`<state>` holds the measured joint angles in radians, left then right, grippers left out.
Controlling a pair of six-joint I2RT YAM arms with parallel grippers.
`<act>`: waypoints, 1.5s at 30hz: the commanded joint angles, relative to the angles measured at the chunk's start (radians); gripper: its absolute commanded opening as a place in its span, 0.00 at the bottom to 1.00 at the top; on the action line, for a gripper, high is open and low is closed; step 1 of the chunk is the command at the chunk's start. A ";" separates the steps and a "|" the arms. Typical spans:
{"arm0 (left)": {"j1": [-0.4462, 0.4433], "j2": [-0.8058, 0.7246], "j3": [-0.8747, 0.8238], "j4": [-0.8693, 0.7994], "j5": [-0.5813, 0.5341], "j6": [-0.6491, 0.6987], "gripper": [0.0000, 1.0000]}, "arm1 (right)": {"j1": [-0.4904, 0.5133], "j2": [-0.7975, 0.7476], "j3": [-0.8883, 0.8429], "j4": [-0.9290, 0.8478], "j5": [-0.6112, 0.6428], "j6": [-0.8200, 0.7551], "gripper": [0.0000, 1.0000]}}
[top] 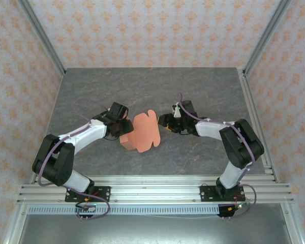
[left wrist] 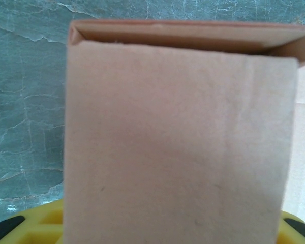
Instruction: Fold the paper box
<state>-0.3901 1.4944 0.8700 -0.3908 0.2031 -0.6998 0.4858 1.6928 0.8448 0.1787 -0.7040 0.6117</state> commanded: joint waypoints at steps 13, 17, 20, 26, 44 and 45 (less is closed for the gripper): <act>0.002 -0.006 -0.017 0.030 0.039 0.000 0.46 | 0.020 -0.053 -0.023 0.037 -0.011 -0.005 0.55; 0.002 -0.009 -0.019 0.025 0.037 0.001 0.46 | -0.001 -0.136 0.008 -0.146 0.148 -0.081 0.56; 0.003 -0.013 -0.018 0.023 0.034 0.002 0.45 | -0.037 -0.191 0.019 -0.244 0.247 -0.125 0.55; 0.007 -0.014 -0.024 0.023 0.030 -0.001 0.42 | -0.067 -0.189 -0.009 -0.139 0.067 -0.107 0.59; 0.007 -0.011 -0.022 0.041 0.042 -0.006 0.42 | 0.047 0.048 0.066 -0.027 -0.063 -0.109 0.53; 0.007 -0.011 -0.020 0.042 0.044 -0.006 0.43 | 0.054 0.053 0.076 -0.039 -0.063 -0.118 0.48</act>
<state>-0.3901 1.4944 0.8570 -0.3695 0.2363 -0.7002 0.5217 1.7317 0.8810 0.1349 -0.7666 0.5209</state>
